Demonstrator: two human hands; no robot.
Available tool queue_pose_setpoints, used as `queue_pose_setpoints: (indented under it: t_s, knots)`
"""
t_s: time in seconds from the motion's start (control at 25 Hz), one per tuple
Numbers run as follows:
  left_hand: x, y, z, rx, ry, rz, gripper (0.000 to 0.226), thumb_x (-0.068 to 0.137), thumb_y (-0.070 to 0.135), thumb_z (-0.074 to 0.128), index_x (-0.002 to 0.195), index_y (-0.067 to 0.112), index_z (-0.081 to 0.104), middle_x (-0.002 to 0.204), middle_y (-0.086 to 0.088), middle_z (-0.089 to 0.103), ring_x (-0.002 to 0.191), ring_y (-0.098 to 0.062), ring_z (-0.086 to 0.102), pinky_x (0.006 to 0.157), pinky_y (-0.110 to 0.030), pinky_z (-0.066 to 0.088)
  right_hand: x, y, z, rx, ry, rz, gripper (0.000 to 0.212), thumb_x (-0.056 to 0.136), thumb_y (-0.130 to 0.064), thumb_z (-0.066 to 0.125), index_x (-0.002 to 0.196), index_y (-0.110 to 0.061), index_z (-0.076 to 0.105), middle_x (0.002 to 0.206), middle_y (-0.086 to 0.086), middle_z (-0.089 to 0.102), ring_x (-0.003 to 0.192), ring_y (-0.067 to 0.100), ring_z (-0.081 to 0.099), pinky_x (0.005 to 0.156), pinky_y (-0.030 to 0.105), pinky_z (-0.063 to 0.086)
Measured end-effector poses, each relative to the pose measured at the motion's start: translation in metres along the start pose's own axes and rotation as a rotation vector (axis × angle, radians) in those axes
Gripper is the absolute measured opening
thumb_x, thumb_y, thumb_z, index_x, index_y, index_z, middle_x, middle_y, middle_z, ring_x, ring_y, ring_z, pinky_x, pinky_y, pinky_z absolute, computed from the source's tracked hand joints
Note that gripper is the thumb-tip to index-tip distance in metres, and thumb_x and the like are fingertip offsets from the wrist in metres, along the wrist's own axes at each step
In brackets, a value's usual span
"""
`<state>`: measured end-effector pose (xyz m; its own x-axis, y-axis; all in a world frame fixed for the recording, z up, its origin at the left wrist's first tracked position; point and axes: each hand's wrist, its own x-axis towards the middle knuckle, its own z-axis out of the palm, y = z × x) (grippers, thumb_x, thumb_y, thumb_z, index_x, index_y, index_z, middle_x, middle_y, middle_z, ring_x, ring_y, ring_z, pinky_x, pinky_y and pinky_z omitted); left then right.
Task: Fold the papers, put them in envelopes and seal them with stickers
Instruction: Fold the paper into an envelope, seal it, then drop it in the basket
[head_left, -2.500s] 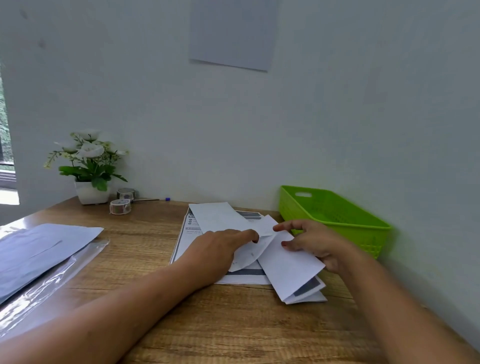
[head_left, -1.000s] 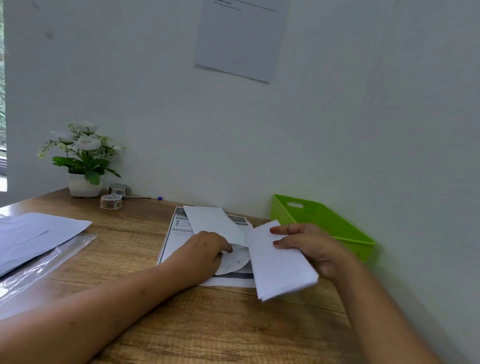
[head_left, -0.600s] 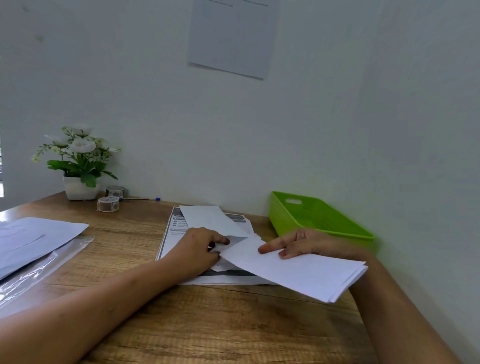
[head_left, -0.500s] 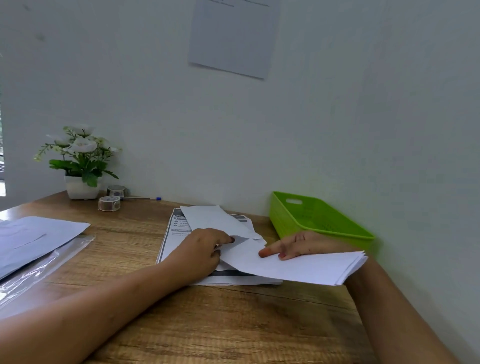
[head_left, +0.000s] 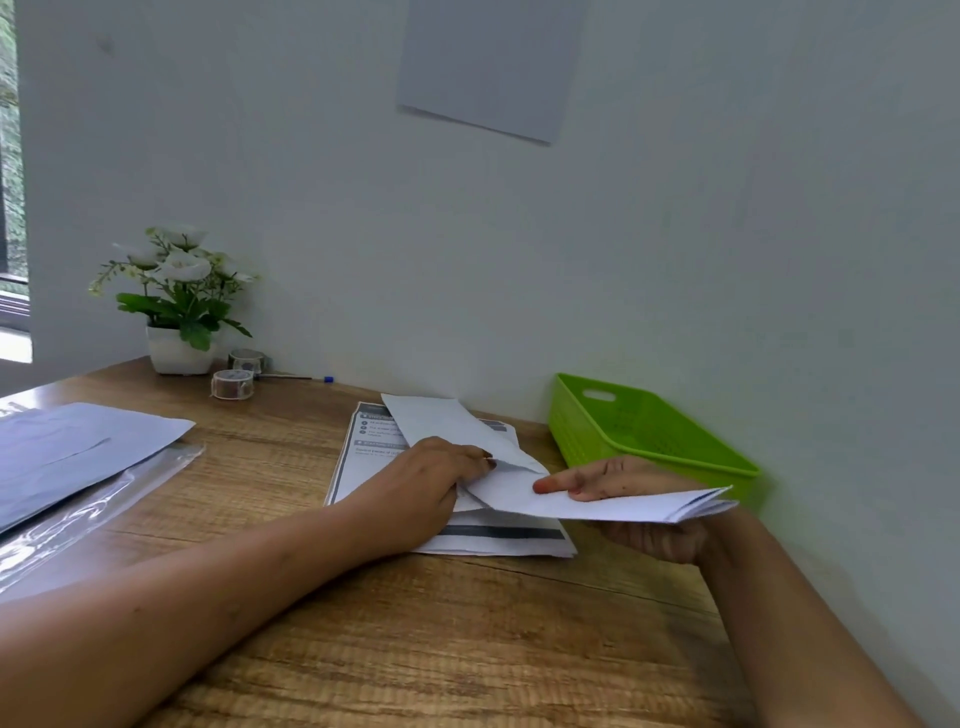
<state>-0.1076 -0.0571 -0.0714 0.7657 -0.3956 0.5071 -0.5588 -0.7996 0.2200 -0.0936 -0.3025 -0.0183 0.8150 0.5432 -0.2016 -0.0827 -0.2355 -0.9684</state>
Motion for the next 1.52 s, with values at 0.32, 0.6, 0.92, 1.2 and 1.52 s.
queue_pose_setpoints:
  t_s: [0.32, 0.6, 0.92, 1.2, 1.52]
  knots:
    - [-0.001, 0.013, -0.007, -0.057, 0.047, 0.109, 0.048, 0.093, 0.004, 0.039, 0.137, 0.023, 0.047, 0.143, 0.009, 0.045, 0.130, -0.004, 0.036, 0.096, 0.004, 0.005, 0.018, -0.003, 0.041, -0.482, 0.590, -0.117, 0.025, 0.076, -0.028, 0.076, 0.086, -0.016, 0.057, 0.073, -0.003, 0.057, 0.058, 0.006, 0.050, 0.041, 0.011, 0.033]
    - [0.000, 0.010, -0.009, -0.160, 0.169, -0.039, 0.046, 0.093, 0.003, 0.040, 0.135, 0.020, 0.050, 0.142, 0.010, 0.046, 0.131, -0.003, 0.037, 0.089, 0.013, 0.005, -0.017, -0.023, 0.037, -0.109, 0.150, 0.009, 0.042, 0.076, -0.032, 0.068, 0.110, -0.017, 0.048, 0.076, 0.005, 0.064, 0.052, 0.015, 0.060, 0.041, 0.025, 0.046]
    - [0.001, 0.007, -0.010, -0.258, 0.197, -0.116, 0.047, 0.091, -0.002, 0.040, 0.132, 0.016, 0.054, 0.140, 0.005, 0.049, 0.128, 0.000, 0.039, 0.090, 0.011, 0.011, -0.026, -0.030, 0.037, -0.154, 0.052, -0.104, 0.016, 0.082, -0.001, 0.064, 0.095, -0.010, 0.062, 0.062, 0.001, 0.060, 0.049, 0.006, 0.055, 0.042, 0.015, 0.047]
    - [-0.001, 0.013, -0.011, -0.271, 0.211, 0.054, 0.048, 0.083, 0.000, 0.041, 0.126, 0.012, 0.058, 0.133, 0.001, 0.056, 0.116, 0.015, 0.033, 0.097, 0.008, 0.015, 0.006, -0.018, 0.043, -0.616, 0.625, -0.408, 0.022, 0.068, -0.021, 0.082, 0.078, -0.019, 0.062, 0.061, -0.007, 0.052, 0.048, -0.001, 0.043, 0.049, 0.010, 0.033]
    - [-0.005, 0.019, -0.007, -0.191, 0.129, 0.183, 0.053, 0.082, 0.011, 0.034, 0.130, 0.019, 0.056, 0.134, 0.007, 0.055, 0.126, 0.005, 0.037, 0.107, -0.001, 0.014, 0.018, -0.008, 0.057, -1.081, 0.810, -0.429, 0.016, 0.073, -0.033, 0.069, 0.085, -0.032, 0.059, 0.093, -0.012, 0.052, 0.088, 0.009, 0.048, 0.062, 0.027, 0.040]
